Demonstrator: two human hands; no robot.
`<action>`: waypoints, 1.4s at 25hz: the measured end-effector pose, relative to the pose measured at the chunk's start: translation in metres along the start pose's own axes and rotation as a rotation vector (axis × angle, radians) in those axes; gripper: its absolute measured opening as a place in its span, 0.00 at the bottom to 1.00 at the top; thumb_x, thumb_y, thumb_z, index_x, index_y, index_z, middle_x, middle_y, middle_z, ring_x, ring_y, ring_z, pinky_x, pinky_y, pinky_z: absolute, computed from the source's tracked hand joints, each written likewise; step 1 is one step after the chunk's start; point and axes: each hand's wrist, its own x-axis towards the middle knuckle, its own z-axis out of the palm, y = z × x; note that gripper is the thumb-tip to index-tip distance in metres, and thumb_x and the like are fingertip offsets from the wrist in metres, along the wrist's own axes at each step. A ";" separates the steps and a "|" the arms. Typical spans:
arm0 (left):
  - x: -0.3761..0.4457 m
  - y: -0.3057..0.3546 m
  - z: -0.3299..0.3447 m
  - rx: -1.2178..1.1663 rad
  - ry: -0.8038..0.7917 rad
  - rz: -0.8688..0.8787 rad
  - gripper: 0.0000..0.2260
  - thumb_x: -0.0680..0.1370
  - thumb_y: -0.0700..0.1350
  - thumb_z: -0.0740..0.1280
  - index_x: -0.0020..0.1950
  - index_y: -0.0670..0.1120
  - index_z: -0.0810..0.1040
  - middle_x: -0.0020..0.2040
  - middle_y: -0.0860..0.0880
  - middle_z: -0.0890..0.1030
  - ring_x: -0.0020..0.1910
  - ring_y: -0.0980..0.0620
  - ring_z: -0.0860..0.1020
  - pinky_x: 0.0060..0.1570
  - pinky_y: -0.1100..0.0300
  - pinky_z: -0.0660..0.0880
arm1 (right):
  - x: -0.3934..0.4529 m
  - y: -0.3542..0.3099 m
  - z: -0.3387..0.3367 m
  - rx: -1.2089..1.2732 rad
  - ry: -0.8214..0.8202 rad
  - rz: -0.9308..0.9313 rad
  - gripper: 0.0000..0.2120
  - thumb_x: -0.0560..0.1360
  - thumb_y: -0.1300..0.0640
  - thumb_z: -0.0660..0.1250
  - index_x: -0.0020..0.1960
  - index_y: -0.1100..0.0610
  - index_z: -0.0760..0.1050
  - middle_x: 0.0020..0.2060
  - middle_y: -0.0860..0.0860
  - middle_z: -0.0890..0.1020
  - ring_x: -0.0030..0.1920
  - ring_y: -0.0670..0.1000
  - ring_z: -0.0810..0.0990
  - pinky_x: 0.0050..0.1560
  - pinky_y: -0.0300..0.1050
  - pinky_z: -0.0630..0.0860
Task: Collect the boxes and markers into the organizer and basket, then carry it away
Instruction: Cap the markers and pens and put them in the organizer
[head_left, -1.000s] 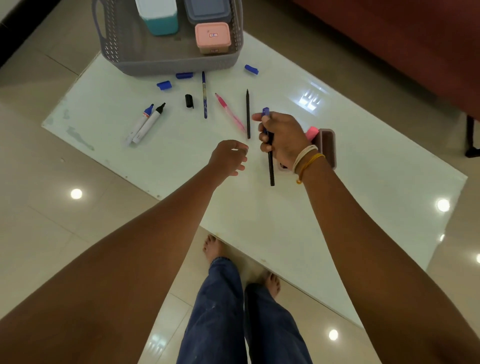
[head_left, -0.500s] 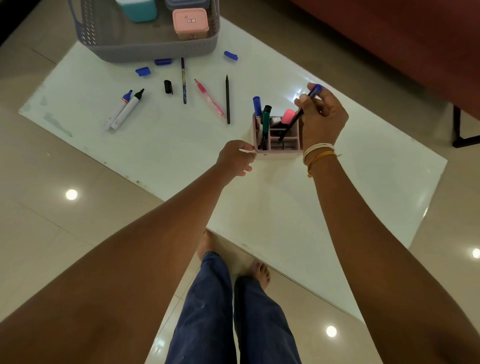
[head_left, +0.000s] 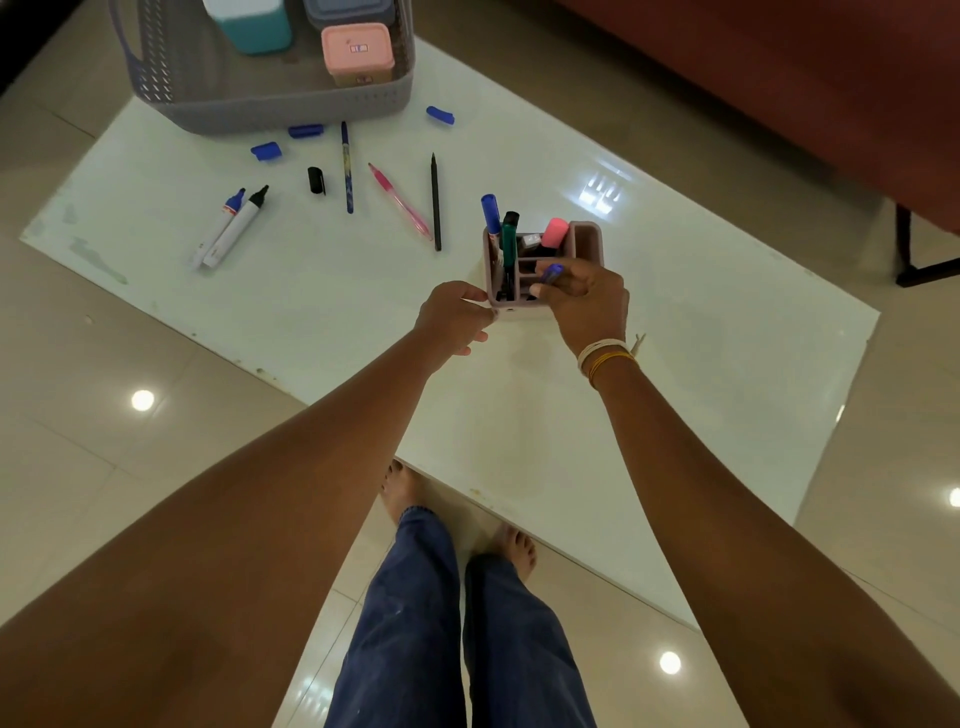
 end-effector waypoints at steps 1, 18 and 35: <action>0.000 0.000 0.000 0.007 0.002 -0.001 0.15 0.76 0.42 0.70 0.61 0.44 0.75 0.56 0.42 0.82 0.53 0.44 0.83 0.52 0.51 0.78 | 0.000 0.000 -0.002 -0.041 -0.032 -0.011 0.16 0.70 0.65 0.74 0.58 0.58 0.81 0.47 0.51 0.84 0.45 0.45 0.82 0.52 0.25 0.75; -0.021 0.031 -0.037 0.152 0.085 0.139 0.15 0.77 0.45 0.69 0.63 0.45 0.74 0.56 0.43 0.80 0.46 0.47 0.81 0.38 0.60 0.76 | 0.024 -0.040 -0.032 -0.284 -0.254 -0.031 0.31 0.68 0.77 0.61 0.68 0.59 0.72 0.65 0.56 0.77 0.67 0.53 0.76 0.63 0.39 0.73; 0.109 0.038 -0.157 0.326 0.141 0.198 0.11 0.78 0.43 0.66 0.60 0.45 0.77 0.58 0.44 0.79 0.53 0.49 0.79 0.42 0.61 0.73 | 0.190 -0.112 0.159 -0.530 -0.150 0.037 0.20 0.78 0.59 0.66 0.69 0.58 0.69 0.65 0.58 0.73 0.64 0.58 0.75 0.65 0.48 0.74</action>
